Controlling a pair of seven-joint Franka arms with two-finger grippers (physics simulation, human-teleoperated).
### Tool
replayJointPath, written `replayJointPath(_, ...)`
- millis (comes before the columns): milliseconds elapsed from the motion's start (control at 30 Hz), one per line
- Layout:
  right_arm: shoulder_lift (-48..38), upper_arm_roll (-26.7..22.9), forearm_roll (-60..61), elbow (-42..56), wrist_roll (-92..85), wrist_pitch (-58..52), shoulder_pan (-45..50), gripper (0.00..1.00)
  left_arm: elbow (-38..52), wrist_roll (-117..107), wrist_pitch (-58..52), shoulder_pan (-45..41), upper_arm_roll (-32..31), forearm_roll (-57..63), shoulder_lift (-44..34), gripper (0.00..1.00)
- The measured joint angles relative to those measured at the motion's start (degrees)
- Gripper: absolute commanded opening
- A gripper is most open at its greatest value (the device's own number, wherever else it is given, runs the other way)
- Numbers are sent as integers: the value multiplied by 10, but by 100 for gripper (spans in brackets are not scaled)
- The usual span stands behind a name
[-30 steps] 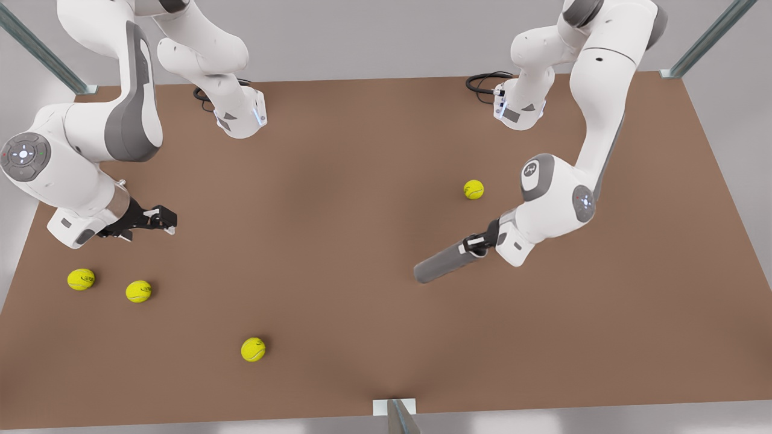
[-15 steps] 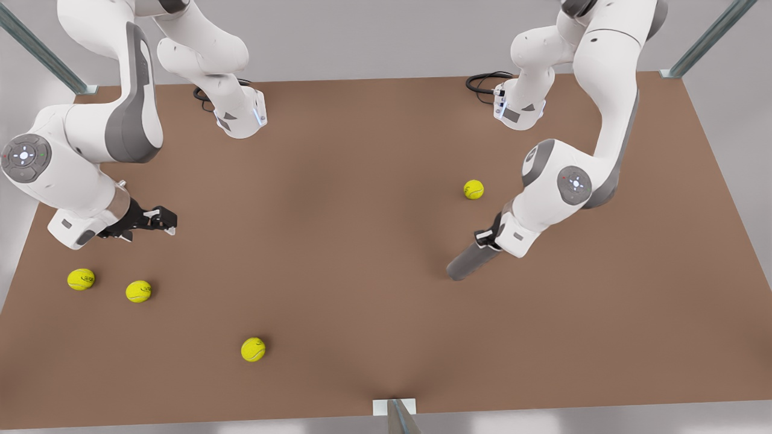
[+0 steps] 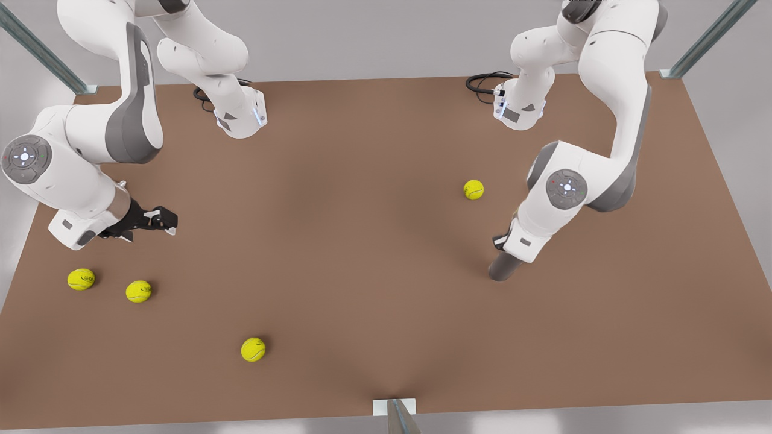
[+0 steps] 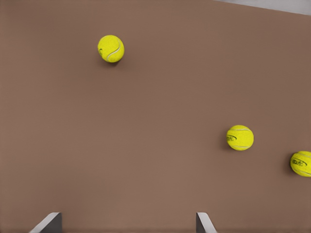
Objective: Put the tennis tube upright
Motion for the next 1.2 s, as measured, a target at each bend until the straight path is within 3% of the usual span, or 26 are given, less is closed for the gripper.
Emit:
replayJointPath(400, -1, 1, 2, 0, 0, -1, -1, 100, 42, 3, -22, -9, 0, 10, 56, 21)
replayJointPath(1000, 3, 1, 2, 0, 0, -1, 0, 100, 75, 13, -48, -17, 12, 14, 78, 21)
replayJointPath(1033, 3, 0, 2, 0, 0, -1, 1, 100, 74, 20, -48, -17, 12, 14, 78, 50)
replayJointPath(1067, 3, 1, 2, 0, 0, -1, 0, 100, 74, 22, -51, -17, 12, 12, 78, 100)
replayJointPath(1200, 5, 0, 1, 0, 0, 3, 0, 100, 75, 21, -53, -18, 12, 6, 75, 100)
